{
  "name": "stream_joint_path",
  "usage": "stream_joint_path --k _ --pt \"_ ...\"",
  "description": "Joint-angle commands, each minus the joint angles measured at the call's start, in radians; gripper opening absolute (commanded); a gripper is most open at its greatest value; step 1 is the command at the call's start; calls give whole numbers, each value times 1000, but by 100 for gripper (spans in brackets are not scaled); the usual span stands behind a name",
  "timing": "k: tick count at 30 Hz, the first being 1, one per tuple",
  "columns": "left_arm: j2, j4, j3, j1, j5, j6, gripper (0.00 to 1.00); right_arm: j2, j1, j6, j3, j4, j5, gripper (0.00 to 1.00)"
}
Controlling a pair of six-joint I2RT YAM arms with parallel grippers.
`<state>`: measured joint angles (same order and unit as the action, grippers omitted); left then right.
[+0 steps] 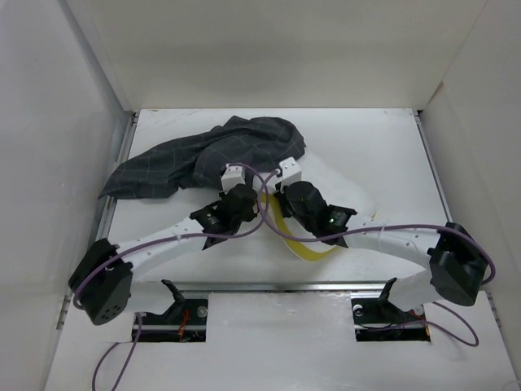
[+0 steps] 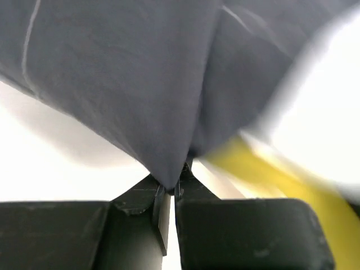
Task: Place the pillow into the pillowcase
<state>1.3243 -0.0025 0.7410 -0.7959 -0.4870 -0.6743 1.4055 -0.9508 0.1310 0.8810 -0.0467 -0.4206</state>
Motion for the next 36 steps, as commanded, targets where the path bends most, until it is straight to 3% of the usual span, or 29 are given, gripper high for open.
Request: stream_joint_path --k 1,7,14,21,22,23,25,26,27,28,29,31,33,36 --pt "-164 -80 90 -92 105 64 0 0 -6 44 125 -341 -98 0" --pt "-244 -200 172 -161 413 157 0 93 -6 85 197 -497 -64 0" --pt "-272 -271 222 -207 655 170 0 196 -6 208 213 -498 -213 0" --pt "-263 -198 182 -207 707 115 1 231 -6 306 130 -537 -107 0" --pt "-275 -212 182 -207 685 114 10 210 -6 306 100 -556 -80 0" --pt "-289 -235 195 -207 671 114 40 196 -6 306 69 -567 -37 0" --pt "-316 -244 207 -207 634 104 52 135 -6 306 -11 -556 5 13" --pt "-316 -282 230 -207 618 104 59 113 -6 306 -29 -538 20 43" --pt "-326 -307 245 -207 588 95 72 90 -6 306 -40 -477 20 63" --pt "-326 -365 280 -207 517 84 74 51 -6 315 -40 -437 0 73" --pt "-326 -366 281 -207 480 84 78 32 -6 315 -40 -394 0 73" --pt "-314 -460 348 -207 394 74 100 -2 -6 315 -31 -316 -96 87" --pt "-272 -554 420 -195 273 50 100 -40 -6 315 -31 -282 -168 94" --pt "-185 -605 474 -123 162 24 100 -51 13 259 -1 -219 -234 94"
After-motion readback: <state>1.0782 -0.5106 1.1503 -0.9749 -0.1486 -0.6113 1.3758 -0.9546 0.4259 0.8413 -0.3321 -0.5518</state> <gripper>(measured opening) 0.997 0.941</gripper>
